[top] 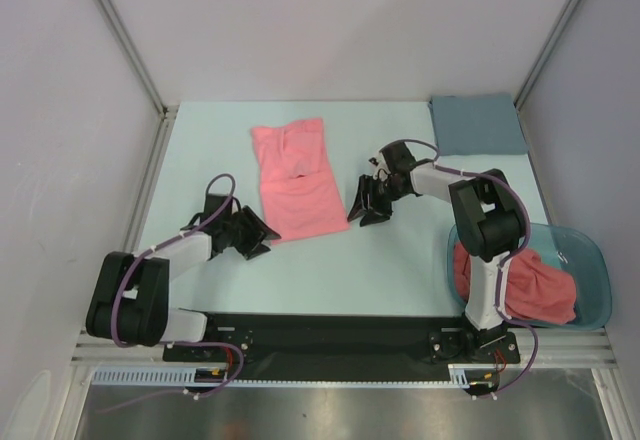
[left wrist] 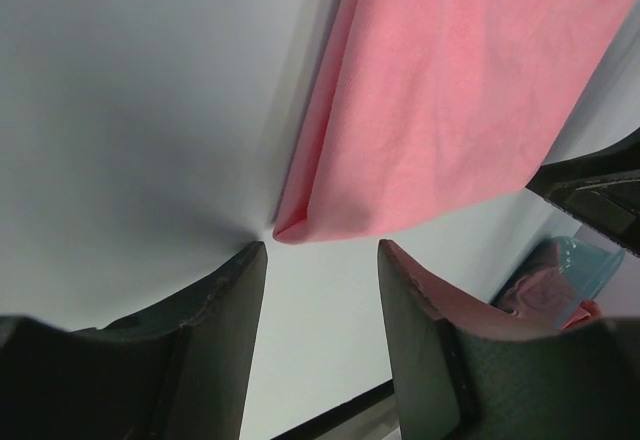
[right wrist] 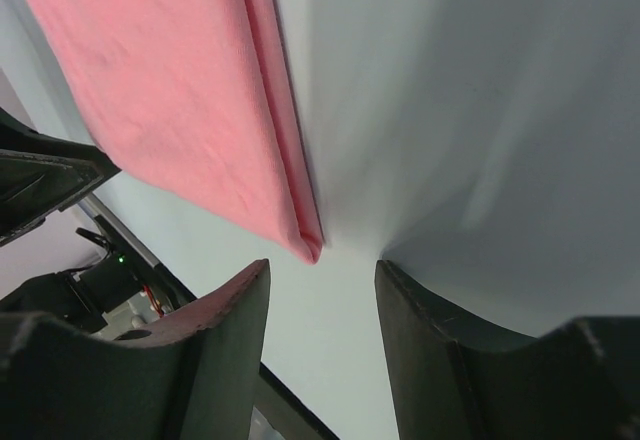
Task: Fold and stack the t-shirts
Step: Fold the tshirt
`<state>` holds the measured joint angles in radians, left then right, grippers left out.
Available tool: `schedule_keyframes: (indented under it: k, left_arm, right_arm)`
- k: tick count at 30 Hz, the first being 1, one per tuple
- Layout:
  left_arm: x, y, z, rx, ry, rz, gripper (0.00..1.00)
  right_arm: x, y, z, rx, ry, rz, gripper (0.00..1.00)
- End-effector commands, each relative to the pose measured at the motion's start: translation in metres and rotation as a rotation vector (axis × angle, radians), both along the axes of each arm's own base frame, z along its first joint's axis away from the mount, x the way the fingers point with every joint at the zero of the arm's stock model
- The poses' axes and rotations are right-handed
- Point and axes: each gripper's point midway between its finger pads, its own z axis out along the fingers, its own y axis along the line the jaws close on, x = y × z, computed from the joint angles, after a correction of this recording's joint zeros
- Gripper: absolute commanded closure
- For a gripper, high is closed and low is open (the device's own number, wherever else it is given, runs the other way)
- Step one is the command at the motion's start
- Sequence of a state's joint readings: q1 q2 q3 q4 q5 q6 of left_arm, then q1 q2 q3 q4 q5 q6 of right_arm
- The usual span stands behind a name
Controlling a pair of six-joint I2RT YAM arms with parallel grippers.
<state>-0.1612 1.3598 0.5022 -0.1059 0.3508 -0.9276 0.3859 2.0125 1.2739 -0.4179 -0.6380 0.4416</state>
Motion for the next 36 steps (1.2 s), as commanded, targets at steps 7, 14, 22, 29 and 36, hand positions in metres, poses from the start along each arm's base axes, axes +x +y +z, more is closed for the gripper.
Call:
schedule_keyframes:
  k: [7, 14, 22, 29, 36]
  left_arm:
    - [0.005, 0.011, -0.014, 0.077, 0.026, 0.041, 0.47]
    - [0.003, 0.008, -0.025, 0.071, 0.056, 0.02, 0.56]
    - [0.001, 0.009, -0.029, 0.084, 0.061, 0.008, 0.63]
    - [0.0, 0.011, -0.03, 0.096, 0.068, 0.002, 0.66]
    - [-0.002, 0.012, -0.038, 0.116, 0.095, -0.03, 0.88]
  right_arm:
    - [-0.006, 0.014, -0.018, -0.008, 0.011, 0.035, 0.5]
    - [-0.009, 0.024, -0.022, -0.021, 0.011, 0.045, 0.53]
    - [-0.005, 0.012, -0.031, -0.07, 0.0, 0.016, 0.55]
    - [-0.005, 0.011, -0.039, -0.087, 0.009, 0.013, 0.56]
    - [-0.003, 0.01, -0.045, -0.107, 0.012, 0.012, 0.78]
